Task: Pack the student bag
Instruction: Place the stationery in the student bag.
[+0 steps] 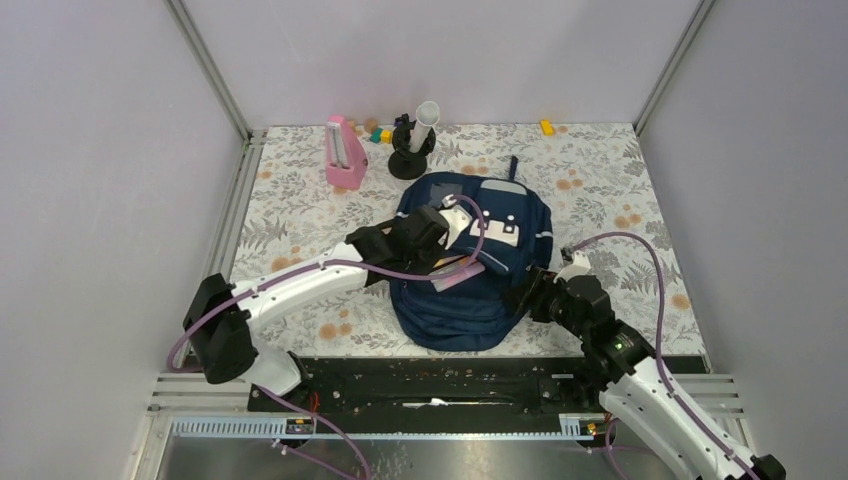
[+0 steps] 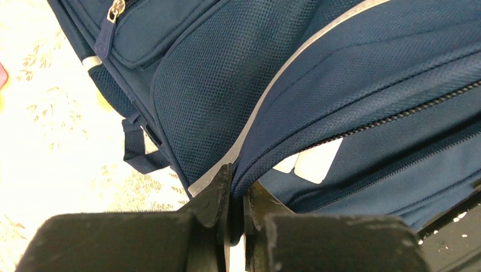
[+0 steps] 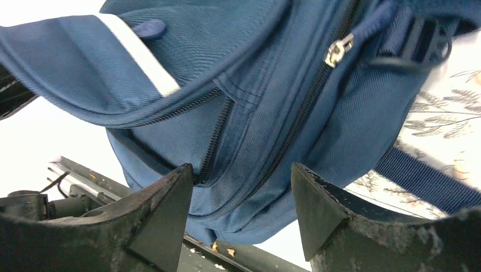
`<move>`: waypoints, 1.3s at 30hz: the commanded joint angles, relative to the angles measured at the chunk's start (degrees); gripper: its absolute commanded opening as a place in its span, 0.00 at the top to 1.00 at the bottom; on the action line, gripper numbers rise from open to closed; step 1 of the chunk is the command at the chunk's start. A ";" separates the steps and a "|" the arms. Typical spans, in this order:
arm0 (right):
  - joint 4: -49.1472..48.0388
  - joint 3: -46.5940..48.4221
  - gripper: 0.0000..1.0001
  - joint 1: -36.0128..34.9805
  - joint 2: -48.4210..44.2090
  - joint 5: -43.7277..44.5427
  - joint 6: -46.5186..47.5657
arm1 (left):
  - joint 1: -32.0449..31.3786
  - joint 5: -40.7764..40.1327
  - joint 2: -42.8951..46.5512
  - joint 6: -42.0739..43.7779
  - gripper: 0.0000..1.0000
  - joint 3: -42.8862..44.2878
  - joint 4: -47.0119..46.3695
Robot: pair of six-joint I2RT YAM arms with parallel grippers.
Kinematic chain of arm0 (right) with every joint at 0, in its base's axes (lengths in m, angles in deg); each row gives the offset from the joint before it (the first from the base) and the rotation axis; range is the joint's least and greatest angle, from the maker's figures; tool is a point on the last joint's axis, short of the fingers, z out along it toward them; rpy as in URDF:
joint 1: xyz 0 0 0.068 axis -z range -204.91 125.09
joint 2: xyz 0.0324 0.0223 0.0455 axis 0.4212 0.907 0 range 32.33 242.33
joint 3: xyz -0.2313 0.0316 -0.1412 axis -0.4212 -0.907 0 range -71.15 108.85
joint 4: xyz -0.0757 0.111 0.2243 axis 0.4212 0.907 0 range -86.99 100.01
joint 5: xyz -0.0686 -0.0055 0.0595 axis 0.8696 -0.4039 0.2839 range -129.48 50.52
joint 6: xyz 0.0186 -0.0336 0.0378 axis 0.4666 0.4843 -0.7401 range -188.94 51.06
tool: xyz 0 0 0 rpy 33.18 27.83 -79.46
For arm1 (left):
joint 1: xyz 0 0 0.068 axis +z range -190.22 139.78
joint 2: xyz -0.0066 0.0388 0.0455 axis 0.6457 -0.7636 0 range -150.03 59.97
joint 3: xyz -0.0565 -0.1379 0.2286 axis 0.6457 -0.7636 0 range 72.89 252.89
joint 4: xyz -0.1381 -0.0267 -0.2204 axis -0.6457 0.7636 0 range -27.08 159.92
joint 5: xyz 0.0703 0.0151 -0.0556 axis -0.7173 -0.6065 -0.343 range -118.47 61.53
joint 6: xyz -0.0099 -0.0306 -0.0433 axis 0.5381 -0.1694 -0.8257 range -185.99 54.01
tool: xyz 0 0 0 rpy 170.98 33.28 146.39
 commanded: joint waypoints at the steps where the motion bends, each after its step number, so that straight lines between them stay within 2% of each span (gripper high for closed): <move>1: -11.91 -3.40 0.29 0.04 2.55 -2.51 -7.45 | 0.71 -3.58 4.85 -4.44 1.00 -0.83 2.64; 5: -25.40 -7.05 0.30 0.00 8.45 -5.94 -10.77 | 0.69 -1.59 5.53 -4.23 1.00 -1.01 2.34; 7: -29.10 -7.60 0.34 0.02 11.64 -6.14 -10.69 | 0.65 1.63 6.20 -3.39 1.00 -1.36 1.80; 8: -30.22 -7.51 0.39 0.02 12.93 -5.93 -10.34 | 0.43 3.07 6.71 -2.95 1.00 -1.81 1.33; 12: -29.52 -5.71 0.92 0.05 14.52 -0.71 -7.70 | -1.00 7.11 8.61 -0.99 1.00 -2.82 0.35; 13: -28.17 -4.85 1.00 0.04 14.49 1.81 -6.81 | -1.44 7.96 8.96 -0.94 1.00 -2.92 0.34; 15: -26.22 -3.33 1.00 0.37 14.76 5.45 -3.38 | -2.17 10.04 9.40 -1.92 1.00 -3.05 0.23; 17: -26.01 -1.82 1.00 1.62 15.84 5.48 0.43 | -2.78 12.10 9.31 -4.53 1.00 -2.91 0.15; 20: -26.03 1.31 1.00 4.87 19.64 2.02 5.35 | -4.69 14.73 8.63 -9.15 1.00 -3.85 -3.18; 24: -26.05 5.30 1.00 8.54 25.46 -3.03 9.90 | -8.68 14.18 5.69 -13.55 0.99 -4.14 -7.99; 26: -25.08 6.80 1.00 8.95 26.40 -3.62 12.09 | -9.98 11.48 4.11 -14.39 0.93 -3.16 -8.27; 27: -23.81 7.67 0.98 9.05 26.46 -3.29 13.01 | -10.22 10.22 3.72 -14.65 0.88 -2.93 -8.19; 28: -22.13 8.81 0.91 9.09 26.06 -2.73 14.29 | -10.28 9.04 3.74 -14.99 0.82 -2.93 -8.26; 29: -20.23 9.53 0.79 9.16 25.44 -1.82 15.26 | -10.29 7.40 4.25 -15.14 0.73 -3.24 -8.27; 30: -17.87 10.10 0.63 9.18 24.59 -0.10 16.19 | -10.29 4.96 4.99 -15.17 0.58 -3.68 -8.23; 32: -13.08 10.52 0.41 9.19 22.33 3.85 17.01 | -10.22 0.94 7.41 -14.95 0.31 -5.00 -8.18; 34: -10.68 9.81 0.33 9.15 19.57 5.82 17.76 | -10.21 -1.46 10.51 -14.15 0.19 -6.71 -8.84; 36: -8.75 9.03 0.27 9.18 16.57 6.83 17.47 | -10.21 -2.29 14.21 -12.59 0.16 -9.45 -10.19; 39: -4.99 8.50 0.23 9.19 13.36 7.80 16.01 | -9.81 -3.39 20.60 -11.51 0.13 -13.60 -12.39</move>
